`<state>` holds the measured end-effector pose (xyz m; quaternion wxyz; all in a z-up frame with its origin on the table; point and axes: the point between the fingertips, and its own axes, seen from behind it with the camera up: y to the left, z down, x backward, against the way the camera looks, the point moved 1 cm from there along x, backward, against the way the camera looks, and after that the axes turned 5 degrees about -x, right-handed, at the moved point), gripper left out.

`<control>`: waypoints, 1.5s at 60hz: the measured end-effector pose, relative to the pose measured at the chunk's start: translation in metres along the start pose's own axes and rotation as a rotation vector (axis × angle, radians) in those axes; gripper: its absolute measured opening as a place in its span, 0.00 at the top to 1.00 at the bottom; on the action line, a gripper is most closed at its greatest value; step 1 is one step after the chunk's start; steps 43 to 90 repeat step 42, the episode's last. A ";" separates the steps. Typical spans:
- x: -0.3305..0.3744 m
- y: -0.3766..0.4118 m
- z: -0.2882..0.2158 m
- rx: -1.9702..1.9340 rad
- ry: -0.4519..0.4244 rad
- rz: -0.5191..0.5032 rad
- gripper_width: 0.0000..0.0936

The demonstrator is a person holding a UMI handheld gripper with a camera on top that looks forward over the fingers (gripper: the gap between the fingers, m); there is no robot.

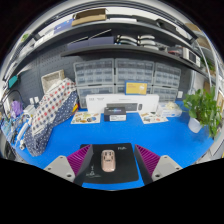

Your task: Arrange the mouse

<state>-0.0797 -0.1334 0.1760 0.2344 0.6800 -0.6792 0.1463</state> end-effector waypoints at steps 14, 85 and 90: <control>0.069 -0.023 0.006 -0.017 -0.023 -0.023 0.11; 0.131 -0.055 0.045 -0.030 -0.021 -0.052 0.12; 0.131 -0.055 0.045 -0.030 -0.021 -0.052 0.12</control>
